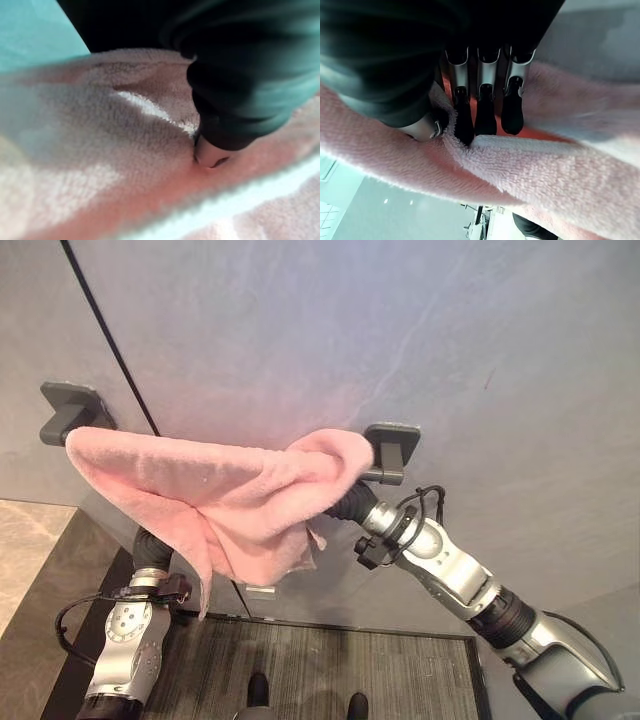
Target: Put brush and paste in cup on sink, flatten towel.
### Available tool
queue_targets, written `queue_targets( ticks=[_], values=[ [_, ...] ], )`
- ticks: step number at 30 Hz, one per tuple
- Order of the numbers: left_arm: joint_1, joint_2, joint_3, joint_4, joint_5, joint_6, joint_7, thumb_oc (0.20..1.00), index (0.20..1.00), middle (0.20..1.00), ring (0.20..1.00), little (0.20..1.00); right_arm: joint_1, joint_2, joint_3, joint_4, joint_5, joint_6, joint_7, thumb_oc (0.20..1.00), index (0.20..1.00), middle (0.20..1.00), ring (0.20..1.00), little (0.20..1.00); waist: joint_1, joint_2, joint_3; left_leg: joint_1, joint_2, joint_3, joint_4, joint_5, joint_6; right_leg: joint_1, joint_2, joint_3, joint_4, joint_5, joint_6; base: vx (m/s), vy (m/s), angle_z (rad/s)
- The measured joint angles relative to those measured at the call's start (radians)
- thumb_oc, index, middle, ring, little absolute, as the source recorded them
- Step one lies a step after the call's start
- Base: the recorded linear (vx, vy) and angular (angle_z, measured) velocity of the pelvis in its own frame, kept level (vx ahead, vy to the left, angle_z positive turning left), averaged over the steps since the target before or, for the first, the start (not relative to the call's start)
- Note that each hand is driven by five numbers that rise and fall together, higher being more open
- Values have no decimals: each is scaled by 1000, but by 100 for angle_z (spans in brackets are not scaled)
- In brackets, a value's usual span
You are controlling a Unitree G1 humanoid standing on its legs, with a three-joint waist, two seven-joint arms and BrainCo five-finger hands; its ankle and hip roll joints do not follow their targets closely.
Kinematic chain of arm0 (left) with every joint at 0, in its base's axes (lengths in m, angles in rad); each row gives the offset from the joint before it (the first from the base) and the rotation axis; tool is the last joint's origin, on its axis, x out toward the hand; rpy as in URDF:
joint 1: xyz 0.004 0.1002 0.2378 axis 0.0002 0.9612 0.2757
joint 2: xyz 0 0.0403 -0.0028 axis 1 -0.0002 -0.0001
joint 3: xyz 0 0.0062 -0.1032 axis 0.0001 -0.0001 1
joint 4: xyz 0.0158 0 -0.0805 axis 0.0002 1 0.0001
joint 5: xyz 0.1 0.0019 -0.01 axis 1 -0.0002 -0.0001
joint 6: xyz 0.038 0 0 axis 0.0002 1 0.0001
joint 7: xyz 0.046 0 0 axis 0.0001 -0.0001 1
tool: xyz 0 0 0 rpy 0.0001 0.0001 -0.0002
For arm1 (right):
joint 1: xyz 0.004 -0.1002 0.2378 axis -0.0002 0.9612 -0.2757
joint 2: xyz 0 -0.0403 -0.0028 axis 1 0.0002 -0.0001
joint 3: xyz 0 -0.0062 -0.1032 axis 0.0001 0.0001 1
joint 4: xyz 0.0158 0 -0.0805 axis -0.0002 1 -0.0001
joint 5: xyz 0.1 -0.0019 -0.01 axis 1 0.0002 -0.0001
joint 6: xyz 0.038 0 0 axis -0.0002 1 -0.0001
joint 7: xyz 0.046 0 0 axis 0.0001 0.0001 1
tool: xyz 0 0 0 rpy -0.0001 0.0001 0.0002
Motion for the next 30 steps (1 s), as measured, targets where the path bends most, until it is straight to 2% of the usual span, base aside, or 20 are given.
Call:
queue_targets(
  ticks=[9, 14, 16, 18, 19, 20, 21, 22, 27, 30],
  values=[
    [49, 3, 24, -47, 15, 0, -4, 200, 200, 200, 200, 200, 8, -2, -21, -58, 2, 4, 5, 200, 200, 200, 200, 200, -5, -9, 12, 15, -8, 29, -2, -2, 2, 1, -13, 23, 0, -1, 8, 3, -5, -7],
    [55, 4, 29, -29, 45, 0, -6, 200, 200, 200, 200, 200, 23, -22, -22, -55, 0, 4, 26, 200, 200, 200, 200, 200, -3, 6, 23, 40, -10, 39, 1, -1, 5, 19, -15, 32, 0, 0, 9, 5, -3, -5],
    [55, 5, 27, -18, 62, 2, -2, 247, 247, 247, 247, 247, 51, -22, -34, -45, -19, 5, 25, 200, 200, 200, 200, 200, -6, 13, 27, 53, -11, 42, -3, -11, 5, 32, -16, 33, 0, -5, 12, 15, -2, -2],
    [56, 6, 28, -11, 76, 3, -1, 235, 235, 235, 235, 235, 92, -22, -51, -35, -42, 4, 25, 200, 200, 200, 200, 200, -8, 17, 30, 62, -12, 51, -3, -14, 3, 36, -18, 40, -1, -6, 13, 30, -9, -14],
    [63, 6, 29, 1, 88, 0, -1, 275, 275, 275, 275, 275, 121, -22, -58, -20, -50, 5, 24, 200, 200, 200, 200, 200, -7, 22, 30, 69, -12, 63, -4, -17, 5, 35, -20, 55, -1, -6, 13, 17, -13, -18],
    [67, 6, 29, 4, 89, 1, -1, 398, 398, 398, 398, 398, 146, -23, -67, -10, -60, 5, 22, 335, 335, 335, 335, 335, -11, 26, 28, 70, -14, 64, -4, -17, 5, 36, -22, 55, -1, -5, 13, 16, -15, -14],
    [68, 6, 29, 8, 94, 1, -1, 545, 545, 545, 545, 545, 165, -23, -74, 1, -69, 10, 22, 680, 680, 680, 680, 680, -16, 30, 28, 70, -16, 64, -4, -17, 5, 36, -23, 55, -1, -4, 13, 0, 0, 0],
    [67, 6, 28, 23, 103, 1, -2, 1000, 1000, 1000, 1000, 1000, 178, -23, -80, 9, -76, 21, 19, 1000, 1000, 1000, 1000, 1000, -22, 34, 27, 70, -16, 64, -4, -17, 5, 36, -23, 56, -1, -4, 13, 28, -34, -2],
    [111, 6, 28, 89, 222, 57, 17, 1000, 1000, 1000, 1000, 1000, 285, -40, -157, 21, -79, 42, 10, 1000, 1000, 1000, 1000, 1000, -49, 47, 19, 88, -15, 70, -4, -18, 7, 50, -23, 60, -7, -4, 13, 15, -26, -4],
    [145, 6, 32, 89, 314, 72, 37, 1000, 1000, 1000, 1000, 1000, 375, -46, -252, -17, -110, 42, 9, 1000, 1000, 1000, 1000, 1000, -58, 55, 14, 91, -15, 74, -4, -19, 9, 50, -23, 62, -4, -2, 14, 3, -7, -1]
  ],
)
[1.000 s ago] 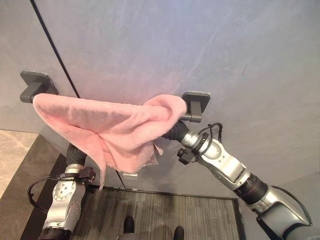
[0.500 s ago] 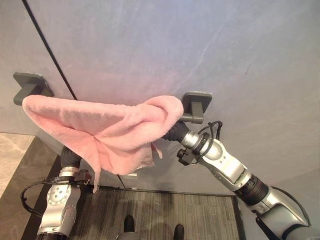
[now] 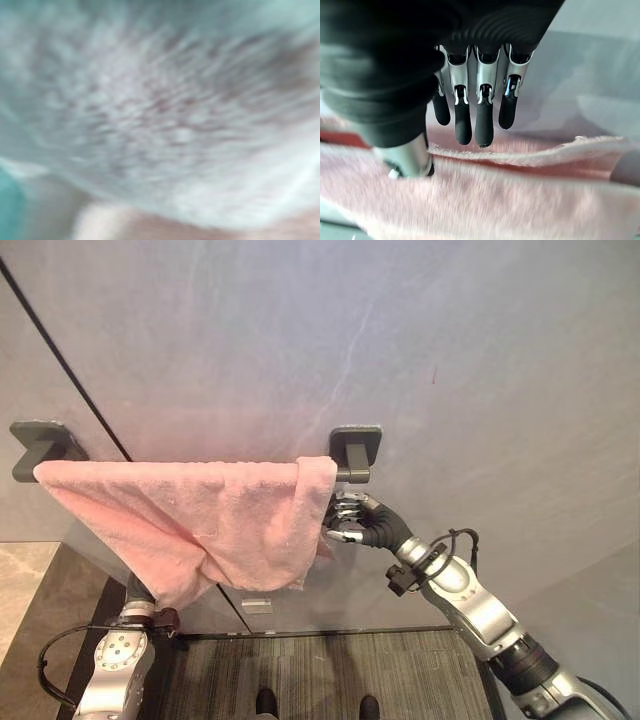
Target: Put brush and paste in cup on sink, flatten towel.
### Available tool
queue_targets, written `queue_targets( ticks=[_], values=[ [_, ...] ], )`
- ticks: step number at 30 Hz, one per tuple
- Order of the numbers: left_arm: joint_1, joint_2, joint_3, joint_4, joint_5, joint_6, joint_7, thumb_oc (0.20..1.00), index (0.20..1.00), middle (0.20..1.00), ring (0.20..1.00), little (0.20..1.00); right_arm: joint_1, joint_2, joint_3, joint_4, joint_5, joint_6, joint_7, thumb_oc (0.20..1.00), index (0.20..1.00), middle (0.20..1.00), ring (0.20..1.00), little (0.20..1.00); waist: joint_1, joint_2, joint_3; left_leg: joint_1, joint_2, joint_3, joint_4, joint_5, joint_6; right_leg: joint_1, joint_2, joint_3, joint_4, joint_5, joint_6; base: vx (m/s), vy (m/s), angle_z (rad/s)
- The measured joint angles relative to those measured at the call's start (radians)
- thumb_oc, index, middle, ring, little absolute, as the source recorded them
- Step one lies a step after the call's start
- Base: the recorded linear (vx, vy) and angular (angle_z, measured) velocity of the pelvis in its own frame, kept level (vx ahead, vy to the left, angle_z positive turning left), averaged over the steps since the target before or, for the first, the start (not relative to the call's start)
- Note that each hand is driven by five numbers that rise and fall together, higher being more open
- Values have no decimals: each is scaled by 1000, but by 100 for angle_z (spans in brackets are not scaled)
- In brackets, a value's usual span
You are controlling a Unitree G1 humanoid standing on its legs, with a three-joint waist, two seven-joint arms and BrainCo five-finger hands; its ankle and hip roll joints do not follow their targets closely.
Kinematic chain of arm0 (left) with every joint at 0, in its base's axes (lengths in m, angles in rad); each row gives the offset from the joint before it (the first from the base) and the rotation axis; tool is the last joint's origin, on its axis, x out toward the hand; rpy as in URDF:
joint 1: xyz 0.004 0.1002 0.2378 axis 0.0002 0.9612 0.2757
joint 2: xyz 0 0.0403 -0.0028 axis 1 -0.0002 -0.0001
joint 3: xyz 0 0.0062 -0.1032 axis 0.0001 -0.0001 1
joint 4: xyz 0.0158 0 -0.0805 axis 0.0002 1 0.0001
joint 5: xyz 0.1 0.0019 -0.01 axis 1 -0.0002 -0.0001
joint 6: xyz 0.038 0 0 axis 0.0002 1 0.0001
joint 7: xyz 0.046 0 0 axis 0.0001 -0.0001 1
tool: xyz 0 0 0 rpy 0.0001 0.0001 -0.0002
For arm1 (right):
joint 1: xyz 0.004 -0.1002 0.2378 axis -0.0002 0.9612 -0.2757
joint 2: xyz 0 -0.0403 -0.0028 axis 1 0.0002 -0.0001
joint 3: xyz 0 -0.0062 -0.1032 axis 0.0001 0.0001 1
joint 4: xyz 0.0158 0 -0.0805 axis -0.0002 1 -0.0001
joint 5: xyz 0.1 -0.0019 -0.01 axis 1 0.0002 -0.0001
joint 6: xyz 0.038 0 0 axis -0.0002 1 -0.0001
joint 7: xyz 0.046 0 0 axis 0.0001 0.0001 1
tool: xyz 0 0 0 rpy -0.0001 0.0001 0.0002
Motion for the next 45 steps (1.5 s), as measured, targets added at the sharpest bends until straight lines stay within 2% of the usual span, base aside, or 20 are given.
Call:
queue_targets(
  ticks=[2, 5, 7, 11, 16, 19, 25, 30, 32, 35, 38, 41, 45],
  values=[
    [46, 0, 28, -1, 67, 0, 8, 1000, 1000, 1000, 1000, 1000, 105, -28, -127, -46, -76, -5, -12, 1000, 1000, 1000, 1000, 1000, 0, 6, -4, 7, 0, 10, 0, -5, 1, 2, -1, 12, -2, -2, 1, 14, -21, -13],
    [120, -4, 77, -1, 122, 1, 31, 1000, 1000, 1000, 1000, 1000, 194, -82, -270, -53, -161, -7, -65, 1000, 1000, 1000, 1000, 1000, -23, 18, -14, 11, -1, 15, -1, -9, 4, 3, 0, 18, -1, -3, 1, 10, -10, -7],
    [164, -46, 155, -14, 136, -3, 45, 1000, 1000, 1000, 1000, 1000, 294, -90, -424, -99, -222, -11, -95, 1000, 1000, 1000, 1000, 1000, -31, 28, -20, 11, 0, 16, -1, -11, 5, 1, 0, 18, -1, -5, 2, 22, -28, -2],
    [199, -83, 257, -32, 139, -7, 90, 1000, 1000, 1000, 1000, 1000, 401, -102, -619, -171, -283, -55, -132, 1000, 1000, 1000, 1000, 1000, -39, 42, -31, 9, 0, 13, -1, -15, 3, 1, 2, 16, 0, -9, 2, 2, -5, 1],
    [221, -80, 396, -114, 157, -38, 157, 1000, 1000, 1000, 1000, 1000, 431, -112, -758, -248, -355, -96, -175, 1000, 1000, 1000, 1000, 1000, -41, 38, -50, 5, 0, 12, -1, -22, -2, -2, 0, 15, 3, -12, 5, 2, -2, 1],
    [198, -40, 446, -184, 184, -71, 200, 1000, 1000, 1000, 1000, 1000, 405, -164, -794, -319, -372, -146, -194, 1000, 1000, 1000, 1000, 1000, -42, 37, -82, -9, -1, 9, -1, -20, 0, -12, 0, 10, 3, -13, 6, -17, -7, 4],
    [169, 131, 479, -342, 247, -121, 218, 1000, 1000, 1000, 1000, 1000, 240, -317, -767, -453, -353, -243, -173, 1000, 1000, 1000, 1000, 1000, -39, 35, -93, -4, -2, -3, -1, -17, 1, -1, -1, -4, 4, -15, 8, -17, 15, 6],
    [186, 260, 516, -453, 198, -163, 116, 1000, 1000, 1000, 1000, 1000, 166, -461, -680, -499, -236, -281, -70, 1000, 1000, 1000, 1000, 1000, -26, 29, -96, -4, -4, -4, -1, -17, 1, -1, -3, -4, 4, -17, 12, -5, 4, 1],
    [193, 359, 532, -507, 194, -169, 69, 1000, 1000, 1000, 1000, 1000, 134, -565, -606, -500, -198, -281, -11, 1000, 1000, 1000, 1000, 1000, -16, 27, -96, -1, -7, -4, 0, -17, 1, 2, -6, -4, 4, -18, 13, -3, 17, 0],
    [214, 515, 552, -571, 195, -198, 13, 1000, 1000, 1000, 1000, 1000, 44, -680, -508, -498, -197, -279, 27, 1000, 1000, 1000, 1000, 1000, -8, 29, -93, 15, -14, 7, -1, -19, 1, 13, -14, 5, 3, -20, 17, -4, 21, -8],
    [209, 600, 536, -656, 195, -242, -33, 1000, 1000, 1000, 1000, 1000, -57, -703, -407, -496, -201, -281, 30, 1000, 1000, 1000, 1000, 1000, -14, 39, -86, 28, -25, 16, -1, -28, 5, 20, -25, 18, -4, -19, 23, -7, 20, -11],
    [205, 685, 492, -686, 186, -247, -57, 1000, 1000, 1000, 1000, 1000, -175, -725, -266, -500, -208, -281, 32, 1000, 1000, 1000, 1000, 1000, -31, 51, -78, 30, -30, 23, -1, -28, 4, 18, -30, 23, -4, -16, 26, -6, 10, -5],
    [246, 728, 502, -700, 164, -247, -89, 1000, 1000, 1000, 1000, 1000, -259, -728, -180, -499, -220, -279, 33, 1000, 1000, 1000, 1000, 1000, -24, 67, -60, 43, -32, 41, 0, -27, 8, 23, -33, 35, -4, -15, 28, 1, 2, -11]
  ],
)
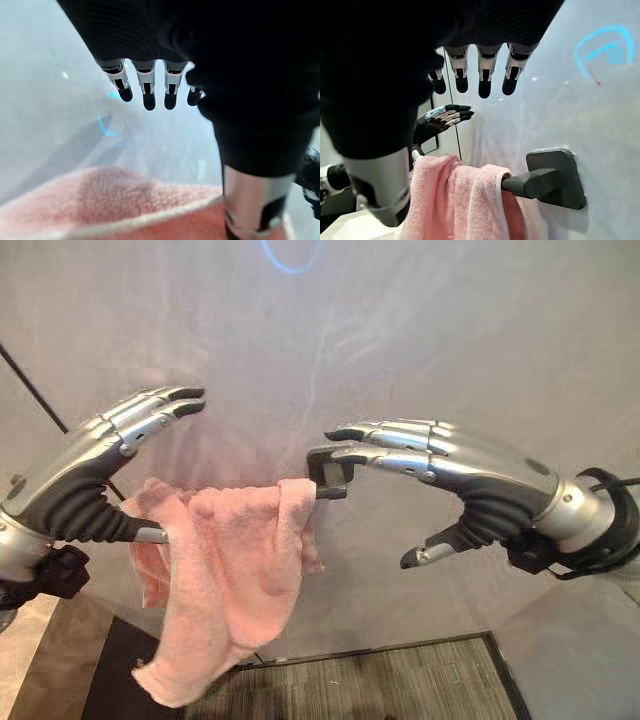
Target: Put brush and paste in cup on sink, flatten towel.
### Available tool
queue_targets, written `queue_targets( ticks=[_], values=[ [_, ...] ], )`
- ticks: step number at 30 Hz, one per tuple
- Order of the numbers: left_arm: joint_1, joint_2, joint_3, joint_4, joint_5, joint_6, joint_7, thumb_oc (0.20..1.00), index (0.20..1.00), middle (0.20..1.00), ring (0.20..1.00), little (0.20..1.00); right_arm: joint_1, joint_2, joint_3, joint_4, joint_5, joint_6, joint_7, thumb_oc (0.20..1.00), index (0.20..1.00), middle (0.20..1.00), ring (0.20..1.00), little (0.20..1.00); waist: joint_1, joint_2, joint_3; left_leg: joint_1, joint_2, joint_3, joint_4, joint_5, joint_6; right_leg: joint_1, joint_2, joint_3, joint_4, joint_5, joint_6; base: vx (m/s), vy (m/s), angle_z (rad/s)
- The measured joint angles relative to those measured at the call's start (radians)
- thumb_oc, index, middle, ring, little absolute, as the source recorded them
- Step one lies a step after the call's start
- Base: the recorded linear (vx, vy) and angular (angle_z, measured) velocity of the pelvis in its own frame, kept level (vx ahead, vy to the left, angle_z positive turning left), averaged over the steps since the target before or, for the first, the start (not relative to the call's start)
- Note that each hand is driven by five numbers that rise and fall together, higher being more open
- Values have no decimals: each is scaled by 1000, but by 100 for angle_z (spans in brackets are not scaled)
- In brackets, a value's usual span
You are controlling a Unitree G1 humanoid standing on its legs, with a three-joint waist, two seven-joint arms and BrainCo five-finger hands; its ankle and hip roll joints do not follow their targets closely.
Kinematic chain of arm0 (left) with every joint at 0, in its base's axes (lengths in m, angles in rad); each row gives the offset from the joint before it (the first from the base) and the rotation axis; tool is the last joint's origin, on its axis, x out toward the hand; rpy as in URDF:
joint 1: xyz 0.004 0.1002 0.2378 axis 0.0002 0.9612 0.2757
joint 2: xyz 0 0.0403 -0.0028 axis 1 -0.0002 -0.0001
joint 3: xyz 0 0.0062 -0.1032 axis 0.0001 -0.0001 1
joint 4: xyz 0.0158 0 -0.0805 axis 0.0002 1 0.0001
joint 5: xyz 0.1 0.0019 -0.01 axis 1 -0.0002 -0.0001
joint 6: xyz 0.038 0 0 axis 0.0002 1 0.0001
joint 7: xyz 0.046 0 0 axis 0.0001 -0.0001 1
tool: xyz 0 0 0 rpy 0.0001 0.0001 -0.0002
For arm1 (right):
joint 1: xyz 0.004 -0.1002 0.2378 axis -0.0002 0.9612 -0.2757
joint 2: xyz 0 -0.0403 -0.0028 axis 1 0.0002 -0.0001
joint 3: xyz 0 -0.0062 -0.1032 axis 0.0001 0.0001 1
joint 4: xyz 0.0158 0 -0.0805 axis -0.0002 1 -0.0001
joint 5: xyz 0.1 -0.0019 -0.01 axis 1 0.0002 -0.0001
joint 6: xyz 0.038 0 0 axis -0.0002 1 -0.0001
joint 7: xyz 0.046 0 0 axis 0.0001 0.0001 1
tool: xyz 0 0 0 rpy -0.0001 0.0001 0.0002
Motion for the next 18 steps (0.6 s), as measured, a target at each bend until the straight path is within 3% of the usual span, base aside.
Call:
queue_targets(
  ticks=[4, 9, 13, 18],
  values=[
    [58, -27, 56, 1, 2, -15, 2, 1000, 1000, 1000, 1000, 1000, 20, 4, -15, 4, -3, 7, -2, 1000, 1000, 1000, 1000, 1000, 1, 3, 23, 0, -1, -8, 4, 0, 0, 5, 0, -9, 8, 0, 0, -2, 11, 6],
    [57, -35, 55, 15, 4, -20, 9, 1000, 1000, 1000, 1000, 1000, 99, 6, -75, 7, -21, 16, -5, 1000, 1000, 1000, 1000, 1000, 2, 1, 37, -3, -4, -39, 4, 0, 0, 21, -3, -39, 8, -6, 0, -51, 60, 17],
    [56, -95, 55, 15, 22, -30, 28, 1000, 1000, 1000, 1000, 1000, 237, 10, -209, 3, -63, 19, -10, 1000, 1000, 1000, 1000, 1000, 8, 5, 51, -44, -14, -55, 4, 3, 0, -11, -10, -49, 8, -4, 1, -115, 101, 11],
    [1, -183, 50, 37, 86, -42, 89, 1000, 1000, 1000, 1000, 1000, 255, 32, -200, 16, -107, 24, -13, 1000, 1000, 1000, 1000, 1000, 23, 16, 49, -95, -22, -55, 5, 19, 16, -79, -10, -48, 44, -1, 10, -191, 38, 1]
  ],
)
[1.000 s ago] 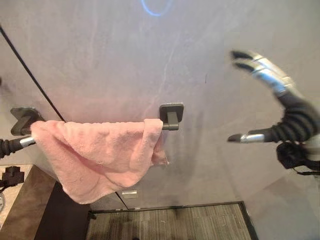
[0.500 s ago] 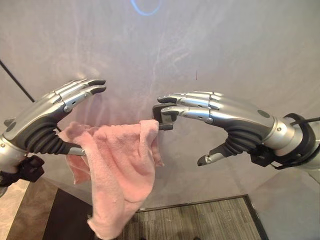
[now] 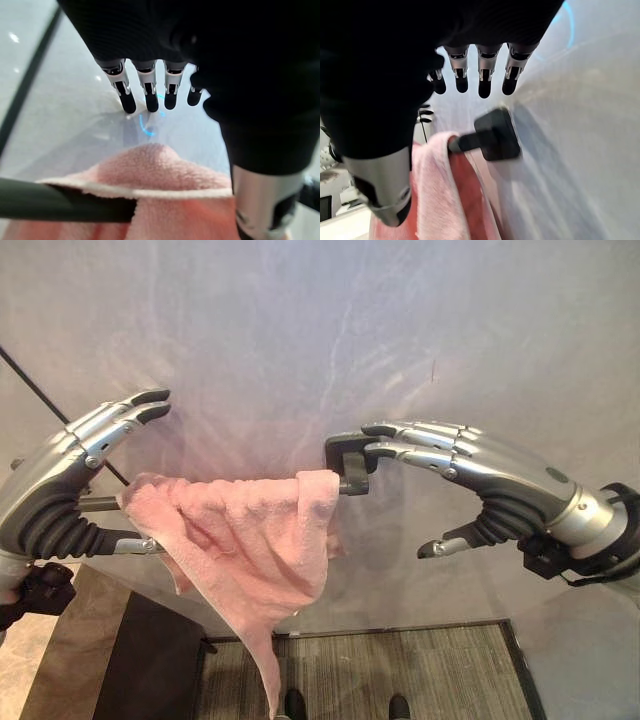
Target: Put brush and paste in cup on sink, flatten towel.
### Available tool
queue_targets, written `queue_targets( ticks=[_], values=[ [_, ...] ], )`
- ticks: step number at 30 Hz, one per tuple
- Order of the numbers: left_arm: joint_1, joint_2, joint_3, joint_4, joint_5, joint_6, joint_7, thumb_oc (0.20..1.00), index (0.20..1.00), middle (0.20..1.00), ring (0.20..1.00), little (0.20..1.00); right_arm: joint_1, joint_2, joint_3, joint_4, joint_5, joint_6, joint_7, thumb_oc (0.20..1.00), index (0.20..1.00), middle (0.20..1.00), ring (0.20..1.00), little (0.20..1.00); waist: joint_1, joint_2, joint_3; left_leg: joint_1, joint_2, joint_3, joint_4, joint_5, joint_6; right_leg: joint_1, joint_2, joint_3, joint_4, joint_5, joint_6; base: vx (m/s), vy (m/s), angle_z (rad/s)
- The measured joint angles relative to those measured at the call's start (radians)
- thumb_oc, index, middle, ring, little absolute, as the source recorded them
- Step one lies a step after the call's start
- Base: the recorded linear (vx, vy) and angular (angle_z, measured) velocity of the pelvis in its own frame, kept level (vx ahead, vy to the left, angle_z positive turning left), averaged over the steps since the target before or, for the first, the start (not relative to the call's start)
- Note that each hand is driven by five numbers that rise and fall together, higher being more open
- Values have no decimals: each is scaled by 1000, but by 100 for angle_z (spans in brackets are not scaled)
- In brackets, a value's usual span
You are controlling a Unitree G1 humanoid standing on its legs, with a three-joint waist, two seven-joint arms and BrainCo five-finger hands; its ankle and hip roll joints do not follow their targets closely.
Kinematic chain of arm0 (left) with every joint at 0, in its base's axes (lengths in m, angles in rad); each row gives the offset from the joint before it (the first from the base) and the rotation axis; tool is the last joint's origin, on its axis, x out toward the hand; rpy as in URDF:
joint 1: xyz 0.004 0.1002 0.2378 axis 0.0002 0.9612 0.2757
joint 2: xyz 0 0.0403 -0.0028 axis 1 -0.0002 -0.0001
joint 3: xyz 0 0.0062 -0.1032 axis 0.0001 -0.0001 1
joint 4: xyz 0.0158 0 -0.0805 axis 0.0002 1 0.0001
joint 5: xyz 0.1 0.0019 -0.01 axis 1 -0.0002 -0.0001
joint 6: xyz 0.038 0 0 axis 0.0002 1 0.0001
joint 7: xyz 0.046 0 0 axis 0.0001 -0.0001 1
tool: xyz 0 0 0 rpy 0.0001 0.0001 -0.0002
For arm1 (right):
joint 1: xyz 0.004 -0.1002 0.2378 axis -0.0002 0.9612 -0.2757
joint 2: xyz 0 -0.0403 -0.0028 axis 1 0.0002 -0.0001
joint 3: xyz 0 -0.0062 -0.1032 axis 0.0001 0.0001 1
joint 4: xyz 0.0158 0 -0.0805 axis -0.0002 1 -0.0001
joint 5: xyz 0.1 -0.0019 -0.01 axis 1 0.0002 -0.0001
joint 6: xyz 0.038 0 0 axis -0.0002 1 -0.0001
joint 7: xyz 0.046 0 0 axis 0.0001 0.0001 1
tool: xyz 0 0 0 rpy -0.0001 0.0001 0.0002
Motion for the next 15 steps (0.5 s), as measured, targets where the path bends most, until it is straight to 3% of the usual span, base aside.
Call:
queue_targets(
  ticks=[1, 3, 5, 10, 13, 15],
  values=[
    [-12, -13, -5, 21, 0, 0, 9, 1000, 1000, 1000, 1000, 1000, -7, 15, 11, 2, 0, 0, -1, 1000, 1000, 1000, 1000, 1000, 3, -1, 1, -10, -3, 2, 10, 0, 2, -16, 5, -6, 22, -5, -3, -125, -12, -1],
    [-91, -99, -49, 92, 4, 0, 43, 1000, 1000, 1000, 1000, 1000, -66, 50, 69, 33, 0, 3, -8, 1000, 1000, 1000, 1000, 1000, 6, -10, 11, -25, 10, 0, 54, -12, 2, -45, 10, -19, 97, -45, -8, -49, -74, 0],
    [-134, -209, -72, 201, -3, 7, 69, 1000, 1000, 1000, 1000, 1000, -84, 57, 88, 57, 0, 12, -7, 1000, 1000, 1000, 1000, 1000, 14, -20, 17, -15, 25, -5, 54, -9, -9, -34, 27, -13, 95, -56, -14, -59, -104, 0],
    [-190, -393, -117, 474, -90, 121, 100, 1000, 1000, 1000, 1000, 1000, -72, 93, 63, 67, 8, 22, 4, 1000, 1000, 1000, 1000, 1000, 27, -24, 28, -45, 56, -47, 57, 11, -36, -30, 61, -49, 93, -62, -38, -110, -103, 20],
    [-186, -427, -193, 545, -95, 174, 84, 1000, 1000, 1000, 1000, 1000, -47, 98, -10, 64, 6, 21, 2, 1000, 1000, 1000, 1000, 1000, 5, -19, 36, -76, 66, -63, 73, 18, -45, -30, 60, -100, 97, -65, -49, -152, -14, 47],
    [-177, -431, -242, 545, -91, 180, 76, 1000, 1000, 1000, 1000, 1000, -68, 131, -17, 67, -1, 26, -5, 1000, 1000, 1000, 1000, 1000, 8, -24, 53, -75, 66, -82, 88, 24, -37, -42, 59, -100, 125, -83, -58, -113, 31, 16]
  ],
)
